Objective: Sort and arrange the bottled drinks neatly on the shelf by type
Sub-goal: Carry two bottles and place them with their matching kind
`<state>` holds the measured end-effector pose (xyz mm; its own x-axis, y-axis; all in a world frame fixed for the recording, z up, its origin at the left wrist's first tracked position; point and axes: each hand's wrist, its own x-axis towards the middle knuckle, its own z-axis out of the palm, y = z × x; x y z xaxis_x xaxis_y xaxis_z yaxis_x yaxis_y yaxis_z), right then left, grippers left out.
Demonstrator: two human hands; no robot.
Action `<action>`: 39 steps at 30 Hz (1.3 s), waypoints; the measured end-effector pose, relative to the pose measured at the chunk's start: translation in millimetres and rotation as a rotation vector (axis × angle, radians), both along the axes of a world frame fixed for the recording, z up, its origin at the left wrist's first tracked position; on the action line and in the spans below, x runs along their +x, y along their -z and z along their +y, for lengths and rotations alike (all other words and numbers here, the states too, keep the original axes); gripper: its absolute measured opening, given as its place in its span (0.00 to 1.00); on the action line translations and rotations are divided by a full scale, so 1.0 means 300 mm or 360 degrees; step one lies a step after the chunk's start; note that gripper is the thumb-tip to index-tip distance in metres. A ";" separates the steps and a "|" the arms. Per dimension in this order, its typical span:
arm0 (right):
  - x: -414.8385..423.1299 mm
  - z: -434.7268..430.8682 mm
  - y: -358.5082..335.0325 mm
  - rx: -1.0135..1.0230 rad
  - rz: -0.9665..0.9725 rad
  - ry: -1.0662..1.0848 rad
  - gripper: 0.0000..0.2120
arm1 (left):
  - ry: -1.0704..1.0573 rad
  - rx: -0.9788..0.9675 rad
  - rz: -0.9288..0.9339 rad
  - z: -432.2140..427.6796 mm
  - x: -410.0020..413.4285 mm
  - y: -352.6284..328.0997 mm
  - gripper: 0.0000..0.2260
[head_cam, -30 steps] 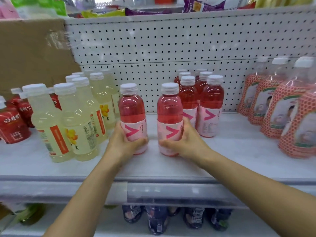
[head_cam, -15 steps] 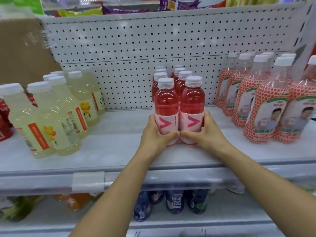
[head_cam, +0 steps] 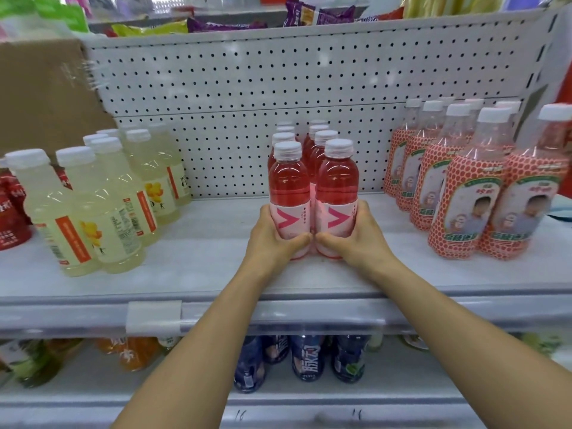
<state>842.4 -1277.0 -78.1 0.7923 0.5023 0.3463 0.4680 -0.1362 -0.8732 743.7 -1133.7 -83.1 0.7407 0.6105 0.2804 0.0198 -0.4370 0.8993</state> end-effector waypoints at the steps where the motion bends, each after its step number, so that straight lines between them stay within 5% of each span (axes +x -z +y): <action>1: -0.002 -0.001 0.000 0.0006 0.0010 -0.0004 0.32 | -0.0003 0.0001 -0.0005 -0.001 -0.001 -0.002 0.29; 10: -0.012 -0.031 -0.007 -0.0176 0.0093 -0.0072 0.32 | -0.0036 0.0017 0.0082 -0.010 -0.022 -0.024 0.27; 14: -0.085 -0.072 0.012 -0.0308 -0.0138 0.0075 0.28 | 0.0018 0.0131 0.0228 -0.045 -0.105 -0.031 0.30; 17: -0.174 -0.091 0.032 -0.0099 -0.0474 0.0327 0.24 | -0.0092 0.0288 0.0288 -0.064 -0.202 -0.020 0.37; 21: -0.286 -0.041 0.023 0.0229 -0.0725 0.0209 0.15 | -0.0112 0.0429 0.0032 -0.034 -0.350 0.004 0.30; 30: -0.532 0.413 -0.127 0.0213 -0.0694 -0.0349 0.15 | -0.0435 0.0771 -0.0492 0.357 -0.676 -0.070 0.15; 35: -0.627 0.731 -0.295 0.0205 -0.0661 -0.0301 0.20 | -0.0703 0.0661 -0.0685 0.686 -0.768 -0.220 0.23; 39: -0.682 0.910 -0.359 -0.0047 -0.0621 -0.0217 0.31 | -0.0358 0.0413 -0.0396 0.857 -0.734 -0.320 0.32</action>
<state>637.9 -1004.1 29.6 0.5300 0.6078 0.5913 0.7786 -0.0726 -0.6233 523.5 -876.5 13.0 0.4875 0.6345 0.5998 -0.0635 -0.6594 0.7491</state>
